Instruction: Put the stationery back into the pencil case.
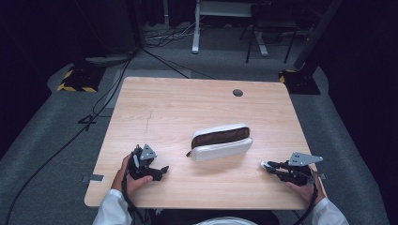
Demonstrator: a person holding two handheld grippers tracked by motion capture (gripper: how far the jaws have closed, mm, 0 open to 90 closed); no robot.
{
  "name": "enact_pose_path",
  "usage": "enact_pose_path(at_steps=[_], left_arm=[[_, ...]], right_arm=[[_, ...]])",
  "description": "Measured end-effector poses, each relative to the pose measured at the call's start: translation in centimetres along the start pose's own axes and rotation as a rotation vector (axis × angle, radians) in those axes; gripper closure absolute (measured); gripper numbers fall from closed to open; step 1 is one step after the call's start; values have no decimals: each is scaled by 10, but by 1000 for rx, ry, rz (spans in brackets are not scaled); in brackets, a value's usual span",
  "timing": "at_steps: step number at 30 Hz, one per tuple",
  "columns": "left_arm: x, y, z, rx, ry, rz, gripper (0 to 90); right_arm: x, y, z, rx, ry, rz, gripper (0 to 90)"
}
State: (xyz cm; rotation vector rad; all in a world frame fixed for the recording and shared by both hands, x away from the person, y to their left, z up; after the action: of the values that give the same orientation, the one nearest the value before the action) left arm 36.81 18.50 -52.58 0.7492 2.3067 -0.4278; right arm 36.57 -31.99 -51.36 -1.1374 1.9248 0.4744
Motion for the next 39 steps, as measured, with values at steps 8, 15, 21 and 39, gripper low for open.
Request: enact_pose_path(at_steps=[8, 15, 21, 39], left_arm=[[-1, 2, 1, -29, -2, -17, 146], [-3, 2, 4, -33, 4, -32, 110], [-4, 2, 5, -33, 8, -32, 89], [-4, 2, 5, -33, 7, -33, 89]], right_arm=[[-11, -14, -15, 42, -49, 4, 738], [-38, -21, -26, 52, -100, -34, 738], [-67, -26, -28, 51, -138, -74, 738], [-133, -19, -6, -12, -142, -183, 737]])
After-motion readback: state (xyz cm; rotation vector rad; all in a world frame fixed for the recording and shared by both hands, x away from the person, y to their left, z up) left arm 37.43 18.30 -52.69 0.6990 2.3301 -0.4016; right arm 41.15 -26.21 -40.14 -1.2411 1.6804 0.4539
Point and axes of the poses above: each handheld gripper's, and its own axes: z roughly forward along the jaws, x roughly out of its underside, y roughly to its left, the point moved 3 cm from there along z, roughly forward along the jaws, and after that the axes turned 7 degrees about -z, right-handed, at the moved point
